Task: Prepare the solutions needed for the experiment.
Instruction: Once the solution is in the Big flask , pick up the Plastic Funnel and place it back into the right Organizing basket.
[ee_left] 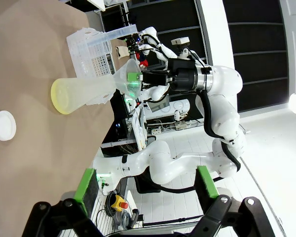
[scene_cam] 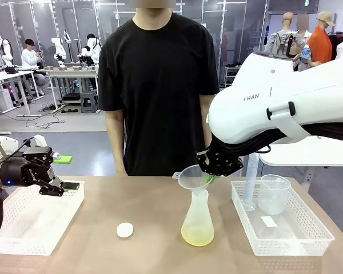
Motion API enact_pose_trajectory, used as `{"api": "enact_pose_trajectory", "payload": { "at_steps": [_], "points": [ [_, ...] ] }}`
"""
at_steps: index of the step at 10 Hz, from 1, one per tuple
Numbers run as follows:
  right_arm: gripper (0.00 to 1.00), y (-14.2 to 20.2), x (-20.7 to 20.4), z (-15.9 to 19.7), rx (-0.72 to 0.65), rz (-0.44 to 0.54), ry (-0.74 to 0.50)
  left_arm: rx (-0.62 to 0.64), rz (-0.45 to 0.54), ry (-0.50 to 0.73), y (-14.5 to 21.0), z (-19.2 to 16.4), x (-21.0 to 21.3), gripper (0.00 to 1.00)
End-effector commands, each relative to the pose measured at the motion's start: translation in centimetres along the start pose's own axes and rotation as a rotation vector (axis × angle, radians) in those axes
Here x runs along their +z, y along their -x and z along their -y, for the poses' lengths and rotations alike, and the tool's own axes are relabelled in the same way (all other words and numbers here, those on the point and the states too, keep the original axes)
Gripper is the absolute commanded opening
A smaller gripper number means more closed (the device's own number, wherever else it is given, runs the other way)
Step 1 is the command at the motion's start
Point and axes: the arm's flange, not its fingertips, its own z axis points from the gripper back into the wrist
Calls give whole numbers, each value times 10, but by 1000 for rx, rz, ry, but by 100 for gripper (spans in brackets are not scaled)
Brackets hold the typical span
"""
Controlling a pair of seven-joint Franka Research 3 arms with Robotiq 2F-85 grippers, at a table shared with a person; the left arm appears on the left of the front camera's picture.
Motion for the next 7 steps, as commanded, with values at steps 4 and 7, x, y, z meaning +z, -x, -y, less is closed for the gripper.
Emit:
{"api": "enact_pose_trajectory", "payload": {
  "at_steps": [4,7],
  "points": [
    [0,-3,22,-7,-30,59,-78,-3,12,12,-1,3,-1,100],
    [0,-1,39,-10,-12,81,-96,-3,12,12,-1,3,-1,100]
  ]
}}
